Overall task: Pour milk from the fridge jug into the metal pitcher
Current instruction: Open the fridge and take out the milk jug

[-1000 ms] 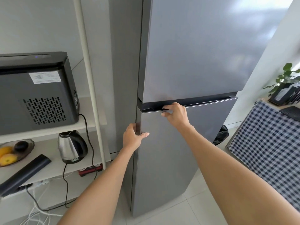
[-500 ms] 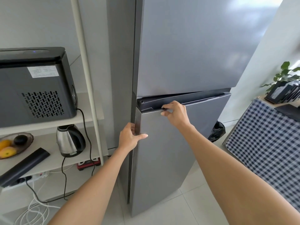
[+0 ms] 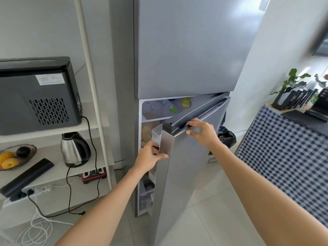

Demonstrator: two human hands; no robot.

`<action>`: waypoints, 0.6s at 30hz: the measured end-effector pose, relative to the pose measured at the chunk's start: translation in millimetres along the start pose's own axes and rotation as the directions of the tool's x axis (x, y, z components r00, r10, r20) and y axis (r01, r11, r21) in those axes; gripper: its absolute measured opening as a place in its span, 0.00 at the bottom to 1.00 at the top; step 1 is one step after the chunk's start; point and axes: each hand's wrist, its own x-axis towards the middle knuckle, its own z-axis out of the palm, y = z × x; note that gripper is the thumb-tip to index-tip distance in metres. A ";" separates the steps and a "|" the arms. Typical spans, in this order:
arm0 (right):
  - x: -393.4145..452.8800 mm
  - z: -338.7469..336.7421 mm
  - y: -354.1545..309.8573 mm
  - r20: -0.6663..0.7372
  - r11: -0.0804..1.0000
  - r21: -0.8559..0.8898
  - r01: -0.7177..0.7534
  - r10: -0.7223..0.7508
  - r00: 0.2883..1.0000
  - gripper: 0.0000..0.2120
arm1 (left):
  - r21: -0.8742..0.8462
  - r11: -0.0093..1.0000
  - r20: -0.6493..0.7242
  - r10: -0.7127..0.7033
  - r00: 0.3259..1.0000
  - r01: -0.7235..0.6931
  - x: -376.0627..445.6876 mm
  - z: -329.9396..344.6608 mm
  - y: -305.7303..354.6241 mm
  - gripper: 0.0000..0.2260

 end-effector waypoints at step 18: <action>-224.7 12.9 70.6 -0.454 0.997 -0.017 -0.076 0.060 0.889 0.38 | 0.184 0.701 0.316 0.622 0.717 -0.689 -41.4 108.1 165.8 0.26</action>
